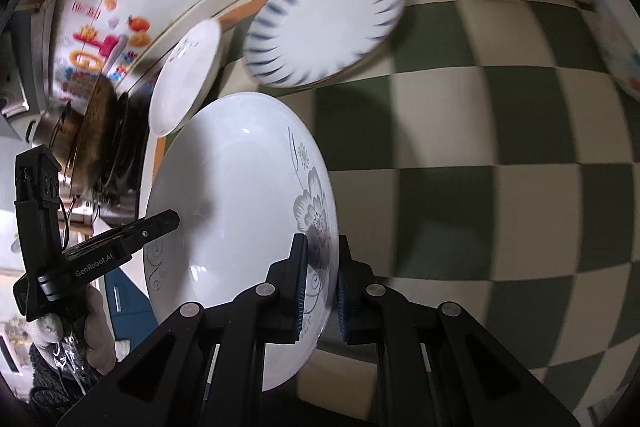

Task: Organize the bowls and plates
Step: 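Carry the grey-floral plate with both tools onto the pink-flower plate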

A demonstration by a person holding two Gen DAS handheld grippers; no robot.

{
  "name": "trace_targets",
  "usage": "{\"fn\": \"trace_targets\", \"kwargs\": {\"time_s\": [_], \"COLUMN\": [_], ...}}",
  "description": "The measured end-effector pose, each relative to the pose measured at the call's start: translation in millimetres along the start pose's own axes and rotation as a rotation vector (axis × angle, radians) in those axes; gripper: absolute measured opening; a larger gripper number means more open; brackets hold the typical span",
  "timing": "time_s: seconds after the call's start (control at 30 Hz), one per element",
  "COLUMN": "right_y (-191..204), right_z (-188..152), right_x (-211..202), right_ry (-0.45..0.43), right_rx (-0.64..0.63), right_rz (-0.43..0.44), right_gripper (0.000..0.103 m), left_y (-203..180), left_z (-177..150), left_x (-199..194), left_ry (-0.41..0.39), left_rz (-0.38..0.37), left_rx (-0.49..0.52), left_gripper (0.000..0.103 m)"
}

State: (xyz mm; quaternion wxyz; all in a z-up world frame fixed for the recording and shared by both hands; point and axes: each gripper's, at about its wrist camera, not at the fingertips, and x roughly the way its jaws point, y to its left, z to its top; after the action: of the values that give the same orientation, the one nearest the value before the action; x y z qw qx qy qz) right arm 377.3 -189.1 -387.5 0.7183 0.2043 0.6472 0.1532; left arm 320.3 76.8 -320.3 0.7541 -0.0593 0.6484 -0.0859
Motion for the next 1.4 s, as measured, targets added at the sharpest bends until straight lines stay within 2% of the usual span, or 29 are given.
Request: {"fn": "trace_targets", "kwargs": {"time_s": [0.2, 0.37, 0.57, 0.97, 1.1, 1.17, 1.3, 1.33, 1.4], "right_y": [-42, -67, -73, -75, -76, -78, -71, -65, -46], "right_z": [-6, -11, -13, -13, -7, -3, 10, 14, 27], "right_x": [-10, -5, 5, 27, 26, 15, -23, -32, -41], "right_ry": [-0.023, -0.025, -0.021, 0.06, 0.098, 0.08, 0.006, -0.016, -0.054], "right_rx": [0.055, 0.08, 0.067, 0.087, 0.106, 0.127, 0.174, 0.175, 0.17], "right_rz": [-0.021, -0.028, -0.038, -0.029, -0.032, -0.039, -0.059, -0.057, -0.049], "right_gripper": [0.015, 0.015, 0.015, 0.018, 0.018, 0.018, 0.019, 0.02, 0.032], "left_y": [-38, -51, -48, -31, -11, 7, 53, 68, 94], "left_z": [7, 7, -1, -14, -7, 3, 32, 41, 63], "left_x": [24, 43, 52, 49, 18, -8, -57, -65, -67], "left_ry": [0.034, 0.056, 0.076, 0.102, 0.046, -0.01, -0.121, -0.142, -0.156], "left_rz": [0.0, 0.016, 0.043, 0.055, 0.082, 0.093, 0.162, 0.17, 0.179], "left_rx": [0.051, 0.066, 0.055, 0.019, -0.016, -0.051, -0.137, -0.161, -0.217], "left_gripper": [0.029, 0.029, 0.029, 0.029, 0.029, 0.03, 0.03, 0.033, 0.034]}}
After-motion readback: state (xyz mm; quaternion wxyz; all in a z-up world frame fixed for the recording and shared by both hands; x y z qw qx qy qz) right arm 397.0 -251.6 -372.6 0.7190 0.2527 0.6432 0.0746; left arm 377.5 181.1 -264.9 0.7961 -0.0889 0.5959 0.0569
